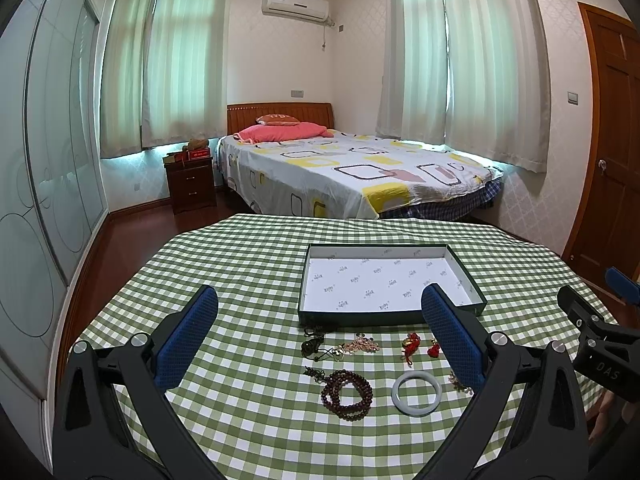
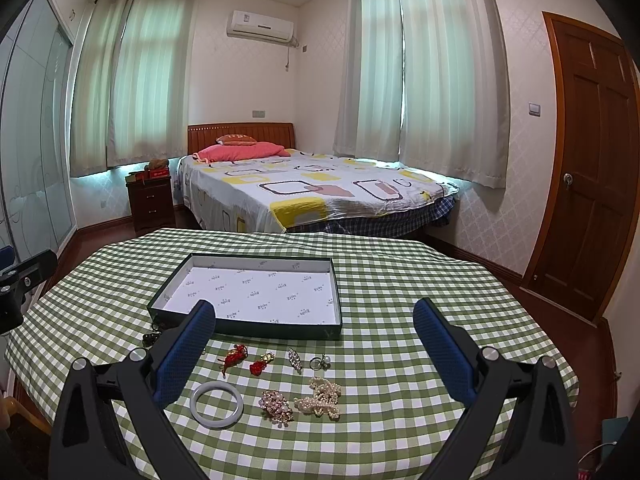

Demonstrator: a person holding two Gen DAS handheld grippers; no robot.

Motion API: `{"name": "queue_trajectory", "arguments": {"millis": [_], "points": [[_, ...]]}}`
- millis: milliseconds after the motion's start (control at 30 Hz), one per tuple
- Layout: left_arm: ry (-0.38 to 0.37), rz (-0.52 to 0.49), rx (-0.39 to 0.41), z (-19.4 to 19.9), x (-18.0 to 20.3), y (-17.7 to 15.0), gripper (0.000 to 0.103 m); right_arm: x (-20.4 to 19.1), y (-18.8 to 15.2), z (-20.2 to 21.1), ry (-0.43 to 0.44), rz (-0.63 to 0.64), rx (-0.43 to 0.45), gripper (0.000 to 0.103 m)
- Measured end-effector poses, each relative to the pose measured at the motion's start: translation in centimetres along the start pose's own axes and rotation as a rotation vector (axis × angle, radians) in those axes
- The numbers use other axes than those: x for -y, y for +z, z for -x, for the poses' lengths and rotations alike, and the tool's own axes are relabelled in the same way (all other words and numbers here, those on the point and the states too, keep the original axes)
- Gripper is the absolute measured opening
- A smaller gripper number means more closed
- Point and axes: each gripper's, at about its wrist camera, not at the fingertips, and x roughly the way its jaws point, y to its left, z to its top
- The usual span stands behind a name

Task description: Organize jewelry

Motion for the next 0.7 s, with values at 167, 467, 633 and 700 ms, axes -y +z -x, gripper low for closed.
{"name": "queue_trajectory", "arguments": {"millis": [167, 467, 633, 700], "points": [[0.0, 0.005, -0.007, -0.23, -0.03, -0.22, 0.099, -0.05, -0.1, 0.0, 0.0, 0.001, 0.0, 0.097], [0.002, 0.006, -0.005, -0.3, -0.14, -0.44, 0.099, -0.08, -0.01, -0.04, -0.001, 0.003, 0.003, 0.097], [0.002, 0.008, -0.006, -0.33, -0.15, -0.45, 0.099, -0.11, -0.23, 0.0, -0.002, 0.001, 0.005, 0.097], [0.002, 0.009, -0.007, -0.36, -0.16, -0.54, 0.099, -0.16, -0.19, 0.03, -0.002, 0.003, 0.005, 0.097]]}}
